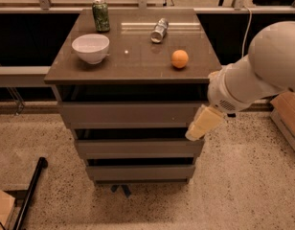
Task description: Open middle drawer
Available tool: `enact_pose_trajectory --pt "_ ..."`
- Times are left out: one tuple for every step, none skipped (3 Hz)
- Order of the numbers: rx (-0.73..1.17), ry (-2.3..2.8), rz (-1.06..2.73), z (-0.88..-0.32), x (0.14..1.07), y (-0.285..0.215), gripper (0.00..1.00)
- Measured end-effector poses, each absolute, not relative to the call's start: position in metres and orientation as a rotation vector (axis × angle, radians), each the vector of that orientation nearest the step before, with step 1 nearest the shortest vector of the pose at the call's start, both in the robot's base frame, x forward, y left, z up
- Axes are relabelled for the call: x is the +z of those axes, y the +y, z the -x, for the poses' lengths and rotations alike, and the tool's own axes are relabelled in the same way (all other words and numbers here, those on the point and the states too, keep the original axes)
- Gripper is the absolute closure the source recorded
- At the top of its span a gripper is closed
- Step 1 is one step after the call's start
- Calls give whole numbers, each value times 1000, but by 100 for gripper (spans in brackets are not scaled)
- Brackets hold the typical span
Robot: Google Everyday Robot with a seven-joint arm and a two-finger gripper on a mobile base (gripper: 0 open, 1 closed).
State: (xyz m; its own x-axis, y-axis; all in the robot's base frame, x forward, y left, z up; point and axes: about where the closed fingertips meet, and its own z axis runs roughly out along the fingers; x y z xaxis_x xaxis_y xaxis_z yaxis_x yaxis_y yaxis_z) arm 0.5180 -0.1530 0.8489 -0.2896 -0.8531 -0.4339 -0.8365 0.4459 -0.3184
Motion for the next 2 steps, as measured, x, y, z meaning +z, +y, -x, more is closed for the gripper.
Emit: enact_pose_trajectory --pt "-51 2134 1395 -523 853 -152 0" --pt "-34 2141 1362 -519 843 -145 0"
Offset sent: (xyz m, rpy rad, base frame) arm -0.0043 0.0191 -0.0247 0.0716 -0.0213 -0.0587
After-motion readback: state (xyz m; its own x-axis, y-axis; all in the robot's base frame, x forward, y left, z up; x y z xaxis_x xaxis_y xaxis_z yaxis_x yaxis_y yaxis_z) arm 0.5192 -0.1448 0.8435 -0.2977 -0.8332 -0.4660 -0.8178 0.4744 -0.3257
